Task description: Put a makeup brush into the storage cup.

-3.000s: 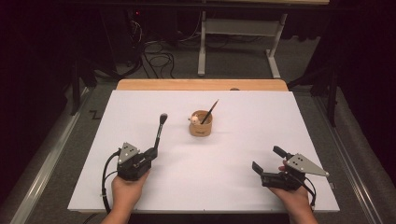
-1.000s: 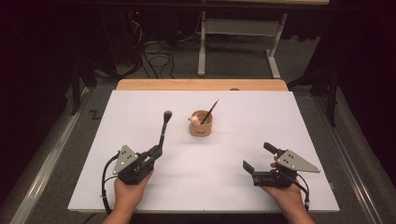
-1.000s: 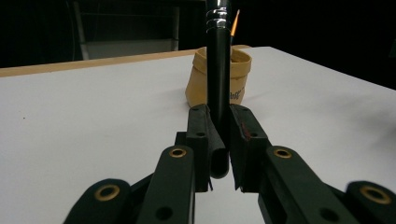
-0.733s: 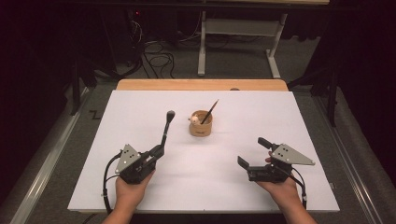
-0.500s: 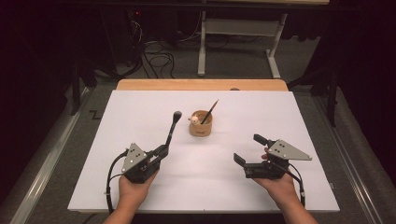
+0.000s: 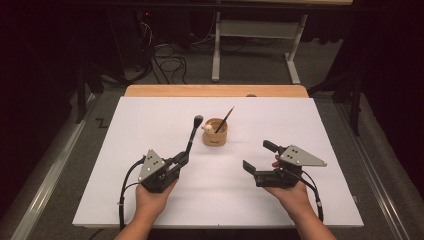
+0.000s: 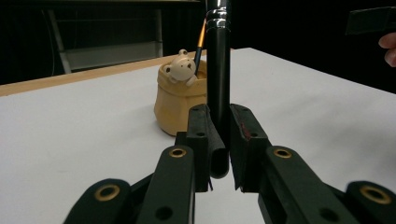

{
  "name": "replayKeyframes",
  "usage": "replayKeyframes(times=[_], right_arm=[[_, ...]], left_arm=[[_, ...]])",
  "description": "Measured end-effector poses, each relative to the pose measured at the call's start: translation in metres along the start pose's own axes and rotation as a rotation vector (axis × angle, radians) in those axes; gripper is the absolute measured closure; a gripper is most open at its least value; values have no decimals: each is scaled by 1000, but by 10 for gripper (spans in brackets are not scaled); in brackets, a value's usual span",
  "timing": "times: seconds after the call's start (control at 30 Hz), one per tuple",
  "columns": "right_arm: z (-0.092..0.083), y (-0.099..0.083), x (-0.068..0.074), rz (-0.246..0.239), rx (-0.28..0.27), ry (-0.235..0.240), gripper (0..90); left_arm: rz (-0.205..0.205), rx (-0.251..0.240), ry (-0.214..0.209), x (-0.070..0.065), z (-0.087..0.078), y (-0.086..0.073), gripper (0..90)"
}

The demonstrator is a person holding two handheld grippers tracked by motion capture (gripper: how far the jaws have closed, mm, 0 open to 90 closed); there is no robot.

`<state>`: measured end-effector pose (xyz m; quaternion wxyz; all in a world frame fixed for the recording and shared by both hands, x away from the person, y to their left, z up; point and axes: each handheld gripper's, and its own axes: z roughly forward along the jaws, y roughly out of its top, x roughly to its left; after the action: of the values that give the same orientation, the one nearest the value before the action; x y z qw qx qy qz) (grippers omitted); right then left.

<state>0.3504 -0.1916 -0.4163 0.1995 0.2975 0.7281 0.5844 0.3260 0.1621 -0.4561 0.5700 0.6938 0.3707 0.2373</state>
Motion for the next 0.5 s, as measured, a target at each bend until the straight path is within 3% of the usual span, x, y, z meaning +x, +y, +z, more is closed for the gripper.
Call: replayKeyframes(times=[0.5], right_arm=[[27, 10, 17, 18, 1, 52, 93]], left_arm=[[0, -11, -42, -11, 12, 1, 794]])
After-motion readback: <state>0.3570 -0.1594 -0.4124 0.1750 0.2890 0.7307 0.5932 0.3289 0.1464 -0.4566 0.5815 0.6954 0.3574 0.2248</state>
